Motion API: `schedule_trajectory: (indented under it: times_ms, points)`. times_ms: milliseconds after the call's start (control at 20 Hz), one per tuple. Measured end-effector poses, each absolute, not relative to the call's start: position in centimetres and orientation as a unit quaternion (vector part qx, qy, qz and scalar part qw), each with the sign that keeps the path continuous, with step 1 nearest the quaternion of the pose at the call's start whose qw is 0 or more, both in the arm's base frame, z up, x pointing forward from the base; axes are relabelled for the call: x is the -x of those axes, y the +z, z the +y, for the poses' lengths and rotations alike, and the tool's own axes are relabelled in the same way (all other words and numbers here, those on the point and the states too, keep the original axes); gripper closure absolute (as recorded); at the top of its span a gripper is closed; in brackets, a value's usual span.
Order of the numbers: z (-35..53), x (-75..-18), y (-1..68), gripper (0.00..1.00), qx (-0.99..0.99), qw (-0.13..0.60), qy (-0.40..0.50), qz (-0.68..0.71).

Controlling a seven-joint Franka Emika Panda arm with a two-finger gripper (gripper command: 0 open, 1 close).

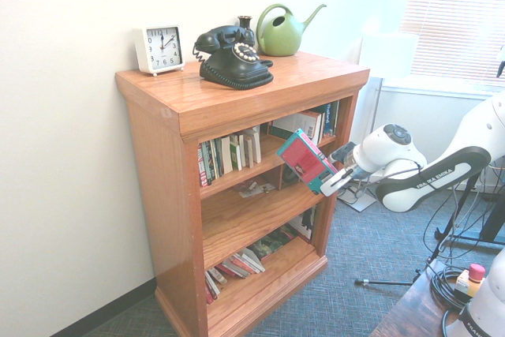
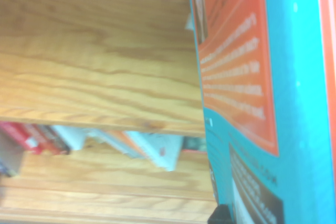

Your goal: Organize the shelf

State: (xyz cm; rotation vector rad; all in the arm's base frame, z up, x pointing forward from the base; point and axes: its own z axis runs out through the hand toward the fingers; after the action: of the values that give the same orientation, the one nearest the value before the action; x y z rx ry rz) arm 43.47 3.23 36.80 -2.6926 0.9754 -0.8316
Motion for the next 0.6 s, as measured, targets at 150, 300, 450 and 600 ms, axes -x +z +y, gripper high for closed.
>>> schedule_trajectory:
  times_ms: [150, 300, 450, 600]
  points:
    - [2.7, -43.9, 37.1, 1.0, 0.902, 0.097, -0.269, 0.325]
    - [2.5, -44.3, 36.7, 1.0, 0.904, 0.114, -0.251, 0.325]
    - [1.8, -44.7, 36.6, 1.0, 0.908, 0.13, -0.226, 0.328]
    - [0.2, -45.3, 37.2, 1.0, 0.908, 0.139, -0.213, 0.334]
